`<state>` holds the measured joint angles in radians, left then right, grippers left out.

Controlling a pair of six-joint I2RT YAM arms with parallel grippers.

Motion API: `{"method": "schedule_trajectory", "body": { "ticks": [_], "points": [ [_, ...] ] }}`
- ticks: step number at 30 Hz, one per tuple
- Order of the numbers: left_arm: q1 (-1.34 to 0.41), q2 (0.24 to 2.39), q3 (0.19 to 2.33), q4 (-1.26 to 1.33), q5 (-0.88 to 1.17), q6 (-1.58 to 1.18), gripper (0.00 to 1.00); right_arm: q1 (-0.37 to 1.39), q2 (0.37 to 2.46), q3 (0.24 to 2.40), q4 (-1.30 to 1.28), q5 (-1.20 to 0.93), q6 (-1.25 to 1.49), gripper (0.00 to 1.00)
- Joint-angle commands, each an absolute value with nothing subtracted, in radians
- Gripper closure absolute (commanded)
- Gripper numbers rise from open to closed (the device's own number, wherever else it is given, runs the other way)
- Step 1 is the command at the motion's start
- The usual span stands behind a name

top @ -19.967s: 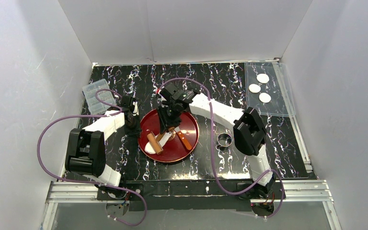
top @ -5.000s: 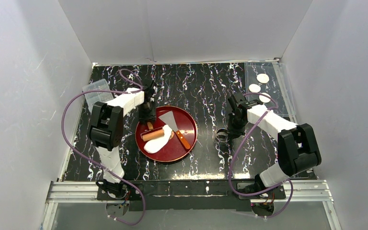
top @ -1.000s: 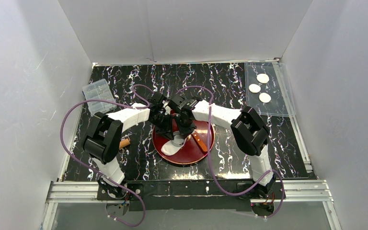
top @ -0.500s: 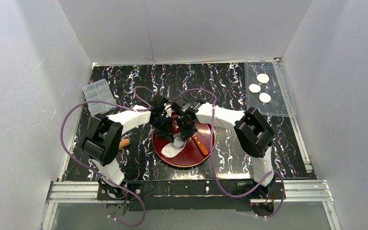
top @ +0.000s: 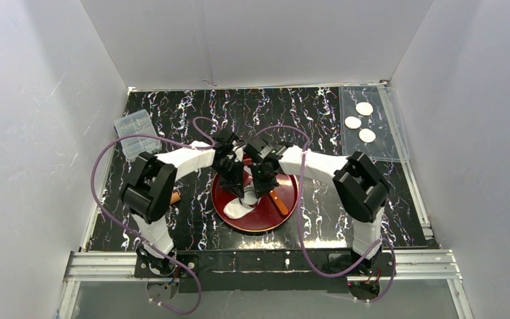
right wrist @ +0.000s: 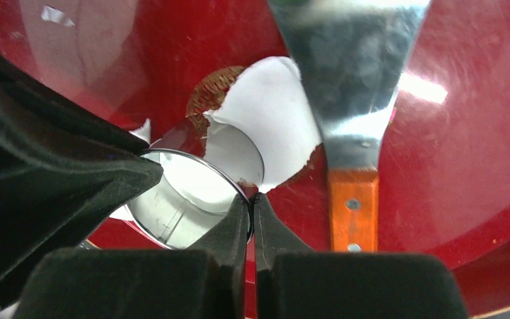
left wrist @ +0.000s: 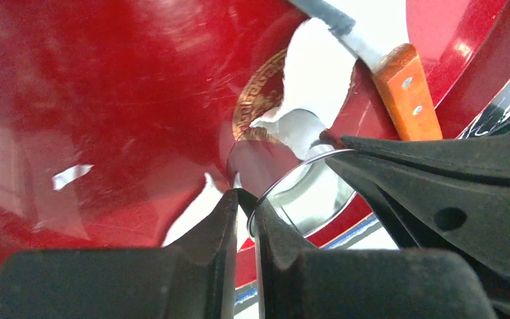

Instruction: Roll out the dumpling wrappers from the dough

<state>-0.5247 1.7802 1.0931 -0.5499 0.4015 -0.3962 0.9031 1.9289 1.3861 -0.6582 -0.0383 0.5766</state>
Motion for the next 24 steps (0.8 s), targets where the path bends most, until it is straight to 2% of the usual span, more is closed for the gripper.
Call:
{"method": "schedule_trajectory", "body": {
  "ticks": [1,5,9,13,20,24],
  "points": [
    [-0.537,1.935,1.135,-0.647,0.241,-0.362,1.0,0.909,1.848,1.248,-0.677,-0.126,0.675,0.99],
    [-0.537,1.927,1.088,-0.648,0.214,-0.353,1.0,0.906,1.911,1.299,-0.647,-0.103,0.664,0.99],
    [-0.537,1.829,0.985,-0.598,0.184,-0.345,1.0,0.883,1.989,1.425,-0.676,-0.063,0.619,0.99],
    [-0.534,1.77,0.913,-0.568,0.124,-0.332,1.0,0.876,2.005,1.447,-0.675,-0.077,0.605,0.99],
    [-0.523,1.874,1.026,-0.61,0.113,-0.334,1.0,0.879,1.895,1.232,-0.616,-0.081,0.616,0.99],
    [-0.523,1.92,1.08,-0.635,0.066,-0.33,1.0,0.879,1.965,1.33,-0.634,-0.081,0.596,0.99]
  ]
}}
